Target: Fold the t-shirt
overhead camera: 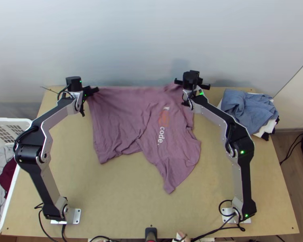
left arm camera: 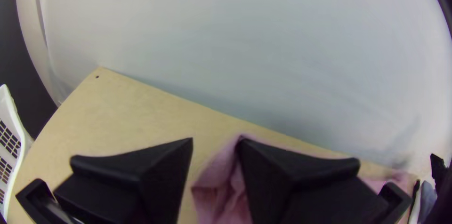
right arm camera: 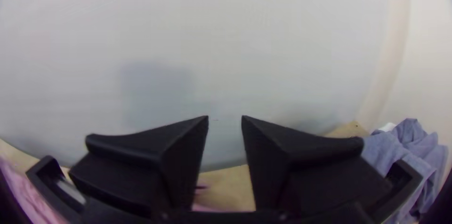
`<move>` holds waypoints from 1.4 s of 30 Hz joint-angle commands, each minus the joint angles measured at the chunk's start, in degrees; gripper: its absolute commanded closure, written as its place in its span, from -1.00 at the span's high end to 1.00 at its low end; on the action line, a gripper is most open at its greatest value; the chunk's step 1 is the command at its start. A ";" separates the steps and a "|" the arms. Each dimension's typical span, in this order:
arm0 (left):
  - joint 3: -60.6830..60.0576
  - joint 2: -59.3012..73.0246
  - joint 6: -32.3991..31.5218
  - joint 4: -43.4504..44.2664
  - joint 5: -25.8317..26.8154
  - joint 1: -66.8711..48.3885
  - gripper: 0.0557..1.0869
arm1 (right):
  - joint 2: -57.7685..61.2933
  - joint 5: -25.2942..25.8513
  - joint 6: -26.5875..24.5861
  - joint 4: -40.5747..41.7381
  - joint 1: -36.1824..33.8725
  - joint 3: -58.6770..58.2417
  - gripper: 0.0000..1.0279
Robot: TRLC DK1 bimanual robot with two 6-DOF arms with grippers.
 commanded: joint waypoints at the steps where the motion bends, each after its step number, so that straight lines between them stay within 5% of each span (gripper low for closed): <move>1: 4.71 1.00 -4.05 -9.84 1.42 -1.03 0.88 | 2.16 1.56 -1.46 -0.27 1.91 2.49 0.40; 6: 6.64 -3.13 -8.45 -17.40 5.64 -1.30 0.88 | -3.03 1.56 -1.20 -2.12 4.11 -0.23 0.64; 11: 3.92 -13.06 -8.09 -28.12 7.92 -2.35 0.88 | -11.38 1.47 4.51 -18.29 4.46 -0.41 0.92; 15: -3.29 -21.32 -7.39 -28.21 7.83 0.99 0.88 | -18.67 1.38 11.02 -31.47 3.23 -1.73 0.92; 20: -7.24 -27.12 -5.02 -28.91 9.59 7.05 0.88 | -29.05 -1.61 11.90 -36.75 3.23 -7.27 0.91; 28: -11.02 -37.32 -1.50 -44.56 16.97 2.04 0.88 | -39.59 -7.50 16.73 -52.39 3.58 -10.25 0.91; 34: -19.81 -45.67 -0.18 -51.23 17.06 -6.92 0.87 | -47.94 -7.76 17.26 -55.73 5.34 -19.13 0.90; 42: -32.29 -51.73 -0.36 -51.76 15.39 -12.90 0.87 | -57.61 -15.06 17.17 -61.09 1.21 -27.13 0.88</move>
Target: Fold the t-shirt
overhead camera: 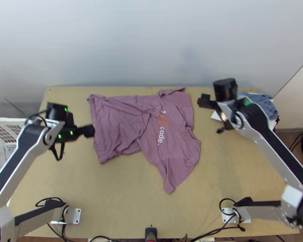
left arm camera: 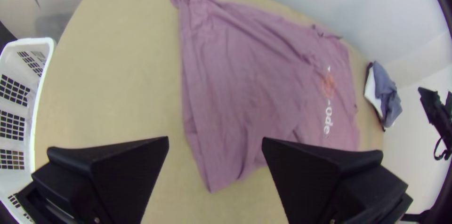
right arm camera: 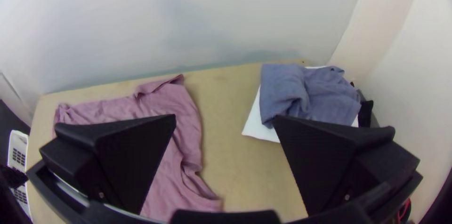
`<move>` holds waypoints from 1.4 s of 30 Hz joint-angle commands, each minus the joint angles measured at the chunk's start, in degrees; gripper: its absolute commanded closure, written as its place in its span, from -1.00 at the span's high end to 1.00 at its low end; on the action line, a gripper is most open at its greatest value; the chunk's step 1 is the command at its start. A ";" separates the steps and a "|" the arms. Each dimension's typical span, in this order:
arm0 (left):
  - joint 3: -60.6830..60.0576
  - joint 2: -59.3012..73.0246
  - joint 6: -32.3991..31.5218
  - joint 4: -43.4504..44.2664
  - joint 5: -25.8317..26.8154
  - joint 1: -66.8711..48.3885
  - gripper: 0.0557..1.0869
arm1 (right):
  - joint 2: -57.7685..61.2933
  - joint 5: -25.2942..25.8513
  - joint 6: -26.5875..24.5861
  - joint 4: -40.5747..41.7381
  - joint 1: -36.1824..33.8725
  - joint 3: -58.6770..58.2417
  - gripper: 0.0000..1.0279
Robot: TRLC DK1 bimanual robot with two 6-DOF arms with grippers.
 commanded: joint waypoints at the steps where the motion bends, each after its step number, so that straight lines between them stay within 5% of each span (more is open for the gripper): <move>1: -11.01 -5.64 0.30 -1.05 -1.55 -5.62 0.87 | -9.44 -4.65 0.32 -4.46 -2.00 -8.75 0.88; 10: -22.70 -7.22 0.74 11.34 -7.52 -12.39 0.87 | -14.10 -10.63 1.90 -6.66 -2.71 -16.49 0.88; 33: -25.78 2.80 -1.90 20.39 -7.52 -16.61 0.60 | -14.19 -12.48 2.87 -6.57 -2.53 -21.41 0.88; 38: -27.62 3.06 -1.90 25.23 -7.61 -16.78 0.11 | -13.84 -14.76 2.78 -6.66 -1.48 -21.15 0.88; 42: -27.97 4.12 -1.72 27.42 -9.63 -16.70 -0.66 | -13.05 -19.16 2.78 -9.03 1.51 -21.06 0.88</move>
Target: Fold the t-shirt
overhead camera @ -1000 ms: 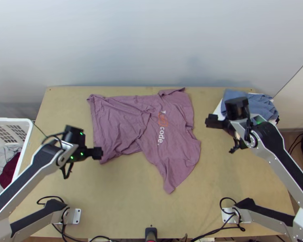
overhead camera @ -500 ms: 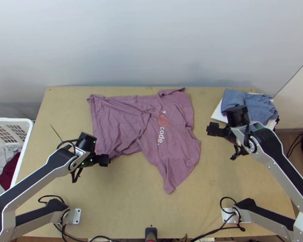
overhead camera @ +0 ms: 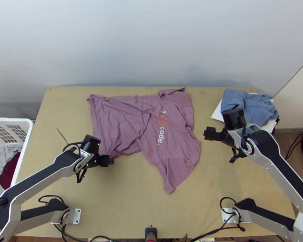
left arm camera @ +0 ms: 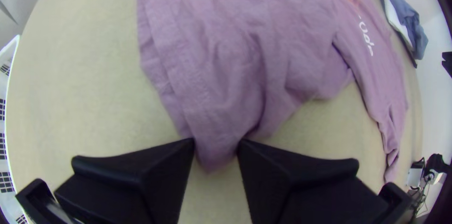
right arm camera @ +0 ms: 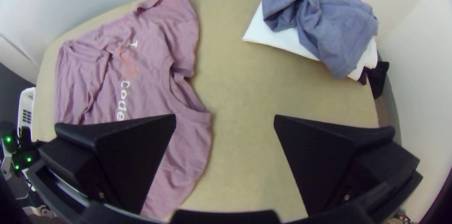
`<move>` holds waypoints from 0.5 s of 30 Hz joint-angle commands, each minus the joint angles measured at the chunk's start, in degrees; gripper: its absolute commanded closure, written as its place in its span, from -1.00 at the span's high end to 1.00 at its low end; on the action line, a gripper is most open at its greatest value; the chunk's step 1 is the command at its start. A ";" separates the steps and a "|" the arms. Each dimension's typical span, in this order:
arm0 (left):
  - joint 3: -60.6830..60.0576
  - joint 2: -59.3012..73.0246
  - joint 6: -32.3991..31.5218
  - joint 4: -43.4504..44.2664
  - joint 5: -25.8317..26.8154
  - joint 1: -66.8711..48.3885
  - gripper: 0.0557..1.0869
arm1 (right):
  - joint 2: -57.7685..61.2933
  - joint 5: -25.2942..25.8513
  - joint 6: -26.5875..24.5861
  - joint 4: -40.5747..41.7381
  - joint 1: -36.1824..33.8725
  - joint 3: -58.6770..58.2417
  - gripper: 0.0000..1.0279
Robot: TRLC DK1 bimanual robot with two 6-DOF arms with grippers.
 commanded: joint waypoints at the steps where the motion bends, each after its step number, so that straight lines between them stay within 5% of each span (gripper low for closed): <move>1: -1.29 1.43 0.55 4.41 -2.01 0.02 -0.81 | 0.99 -6.49 -0.17 -2.94 4.27 -0.01 0.88; 8: 5.57 0.02 1.08 0.11 -2.18 3.72 -0.92 | 3.54 -18.18 -0.08 -6.02 12.45 -0.71 0.88; 15: 14.36 0.29 1.78 -4.03 -2.10 8.73 -0.92 | 9.16 -18.71 -0.70 -5.84 23.17 -0.10 0.89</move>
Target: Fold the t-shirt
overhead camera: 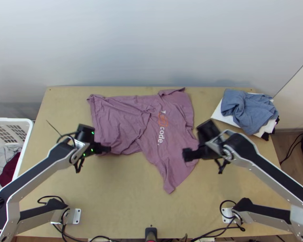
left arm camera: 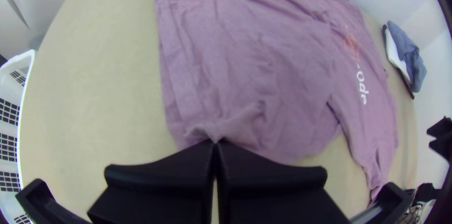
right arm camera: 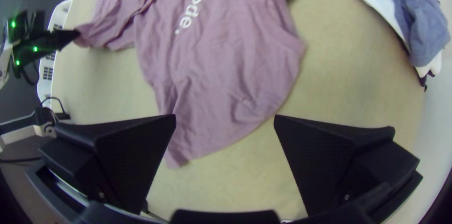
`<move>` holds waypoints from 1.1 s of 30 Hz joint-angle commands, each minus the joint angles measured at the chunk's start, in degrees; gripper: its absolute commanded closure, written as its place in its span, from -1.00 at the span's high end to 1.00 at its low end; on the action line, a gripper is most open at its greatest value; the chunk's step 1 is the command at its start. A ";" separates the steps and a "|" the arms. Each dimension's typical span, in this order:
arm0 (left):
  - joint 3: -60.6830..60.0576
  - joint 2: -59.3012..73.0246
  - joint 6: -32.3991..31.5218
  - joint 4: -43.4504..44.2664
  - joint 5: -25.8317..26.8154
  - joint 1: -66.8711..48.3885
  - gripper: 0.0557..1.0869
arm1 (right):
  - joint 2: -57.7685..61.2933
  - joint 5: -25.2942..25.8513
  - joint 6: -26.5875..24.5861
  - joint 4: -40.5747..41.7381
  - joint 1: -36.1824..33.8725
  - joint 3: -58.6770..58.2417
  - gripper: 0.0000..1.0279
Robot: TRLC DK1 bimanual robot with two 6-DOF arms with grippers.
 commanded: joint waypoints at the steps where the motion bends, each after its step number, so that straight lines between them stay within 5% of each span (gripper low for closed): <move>1: 7.81 0.62 0.60 -3.06 -0.15 4.55 -0.92 | 4.95 -2.62 -0.48 -0.24 11.14 0.27 0.89; 10: 16.68 5.80 0.60 -3.77 -0.06 12.11 -0.92 | 12.24 -1.30 0.66 6.88 23.35 -2.10 0.86; 20: 20.46 14.50 1.48 -0.52 0.11 15.98 -0.87 | 19.71 -1.39 1.72 9.95 25.37 -1.84 0.77; 26: 19.58 17.40 -0.28 4.32 1.69 18.88 0.65 | 21.47 -1.21 1.72 10.39 25.37 -1.04 0.69; 28: 20.29 18.02 -0.37 1.77 3.54 19.50 0.86 | 21.91 -1.04 1.72 10.30 25.29 -0.69 0.69; 33: 20.37 14.33 3.15 -9.30 7.32 21.52 0.88 | 22.79 -0.60 1.72 10.30 25.20 -0.17 0.69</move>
